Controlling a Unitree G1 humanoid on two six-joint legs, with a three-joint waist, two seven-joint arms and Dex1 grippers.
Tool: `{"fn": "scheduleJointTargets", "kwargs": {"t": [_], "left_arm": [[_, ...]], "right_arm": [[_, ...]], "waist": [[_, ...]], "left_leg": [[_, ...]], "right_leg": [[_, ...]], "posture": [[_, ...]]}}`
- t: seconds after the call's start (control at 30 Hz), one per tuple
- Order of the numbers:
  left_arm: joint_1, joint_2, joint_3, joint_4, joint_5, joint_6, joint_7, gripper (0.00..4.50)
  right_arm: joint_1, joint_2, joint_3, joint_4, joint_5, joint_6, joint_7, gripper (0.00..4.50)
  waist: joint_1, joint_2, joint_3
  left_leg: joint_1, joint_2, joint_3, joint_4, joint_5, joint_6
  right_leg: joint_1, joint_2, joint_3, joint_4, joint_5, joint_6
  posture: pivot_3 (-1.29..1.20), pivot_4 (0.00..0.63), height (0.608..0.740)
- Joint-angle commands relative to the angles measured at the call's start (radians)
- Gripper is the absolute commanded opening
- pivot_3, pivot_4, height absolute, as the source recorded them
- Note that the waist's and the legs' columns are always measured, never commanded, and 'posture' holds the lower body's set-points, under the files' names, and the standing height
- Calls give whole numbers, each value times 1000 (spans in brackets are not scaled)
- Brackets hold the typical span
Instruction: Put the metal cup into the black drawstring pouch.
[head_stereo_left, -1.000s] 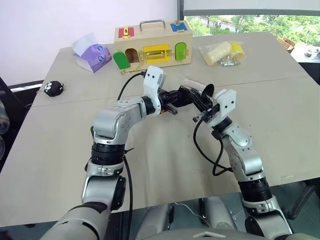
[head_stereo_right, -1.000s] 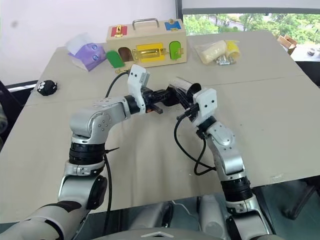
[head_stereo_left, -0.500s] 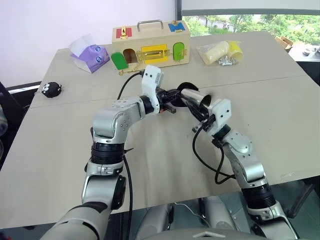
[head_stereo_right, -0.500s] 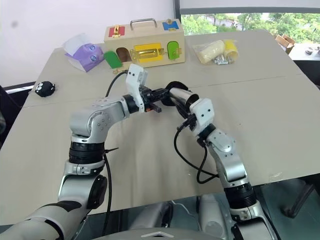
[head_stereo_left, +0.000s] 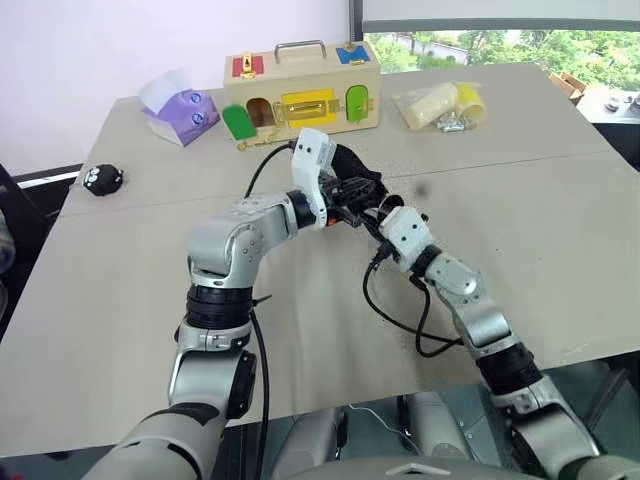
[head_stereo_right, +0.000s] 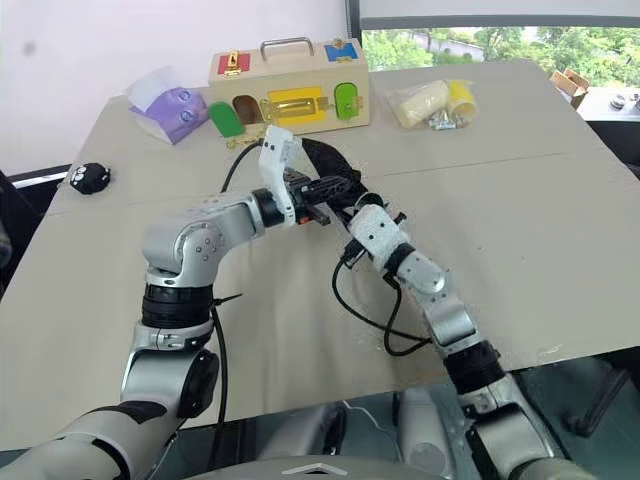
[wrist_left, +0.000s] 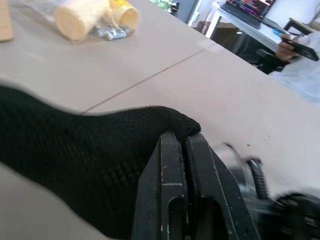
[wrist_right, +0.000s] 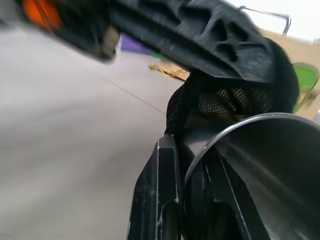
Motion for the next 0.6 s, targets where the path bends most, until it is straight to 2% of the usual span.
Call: {"fn": "scheduleJointTargets", "kwargs": {"t": [0.03, 0.27, 0.37, 0.47, 0.6], "left_arm": [[-11, 0, 1, -55, -29, -5, -9, 0], [-12, -7, -4, -59, -35, -6, -3, 0], [-9, -8, -3, -65, -37, -5, 1, 0], [2, -8, 1, -80, -42, -2, 7, 0], [16, -13, 5, -95, -46, -1, 19, 0]], "right_arm": [[-102, -84, 94, 114, -203, -136, -14, 49], [-252, -147, 191, 292, -374, -272, -8, 49], [-278, -146, 202, 340, -394, -299, -7, 49], [-235, -58, 64, 344, -179, -236, 12, 49], [-184, 111, -181, 307, 193, -102, 35, 49]], "waist": [[0, 0, 0], [-3, 0, 0], [-1, -1, 0], [-2, -1, -1], [-5, -1, -1]], "left_leg": [[0, 0, 0, 0, 0, 0], [0, 1, 1, 0, 0, 0], [0, 0, 1, 0, 0, 0], [0, 1, 1, 0, 0, 0], [0, 2, 1, 0, 0, 0]], "right_leg": [[0, 0, 0, 0, 0, 0], [-1, 0, 2, 0, 0, 0], [-1, 0, 1, 0, 0, 0], [-1, 0, 1, -1, 0, 0], [-1, 0, 2, -1, 0, 0]], "posture": [[0, 150, 710], [0, 150, 710], [0, 150, 710], [0, 150, 710], [0, 150, 710]]}}
